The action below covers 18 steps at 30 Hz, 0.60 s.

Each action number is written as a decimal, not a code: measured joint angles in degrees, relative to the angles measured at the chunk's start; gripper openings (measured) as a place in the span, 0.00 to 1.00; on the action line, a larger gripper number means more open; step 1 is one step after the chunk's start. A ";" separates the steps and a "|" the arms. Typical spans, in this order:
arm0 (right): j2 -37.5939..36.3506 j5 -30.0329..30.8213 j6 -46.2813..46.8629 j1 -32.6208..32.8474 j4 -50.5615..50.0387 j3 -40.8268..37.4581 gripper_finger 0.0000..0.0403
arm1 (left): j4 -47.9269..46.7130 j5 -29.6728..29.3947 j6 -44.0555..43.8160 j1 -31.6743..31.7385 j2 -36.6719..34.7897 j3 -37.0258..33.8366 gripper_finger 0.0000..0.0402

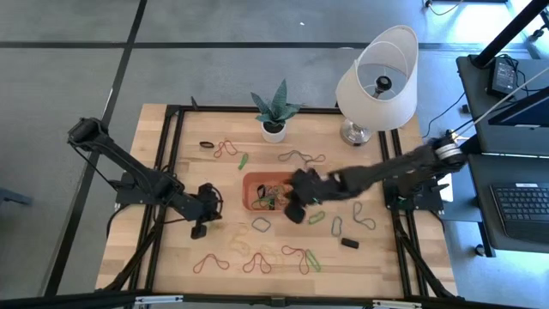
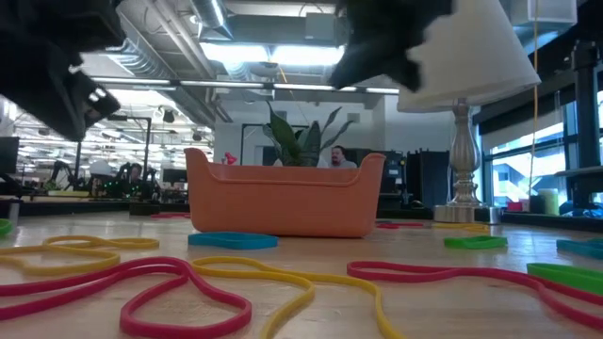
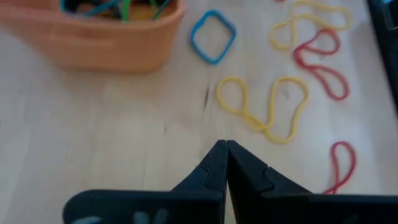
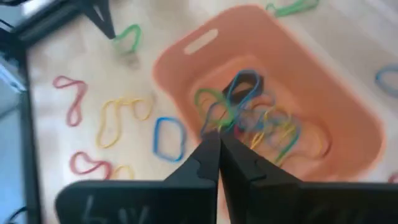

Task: Pick and place rubber bands into bin
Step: Put the red rubber band into the orange bin

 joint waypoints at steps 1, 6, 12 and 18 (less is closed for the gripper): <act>-1.53 1.21 2.40 1.80 0.91 -2.02 0.04 | -0.38 0.03 0.47 -0.03 0.02 0.73 0.01; -8.79 6.63 11.32 10.97 6.31 -11.33 0.01 | -6.04 -0.15 1.18 -0.54 2.13 6.61 0.01; -13.81 7.58 18.43 18.25 7.18 -18.21 0.03 | -14.22 -0.29 1.06 -2.98 9.46 16.60 0.01; -16.35 7.62 19.25 23.29 6.97 -21.61 0.01 | -20.38 -0.59 -4.47 -6.10 19.27 26.65 0.01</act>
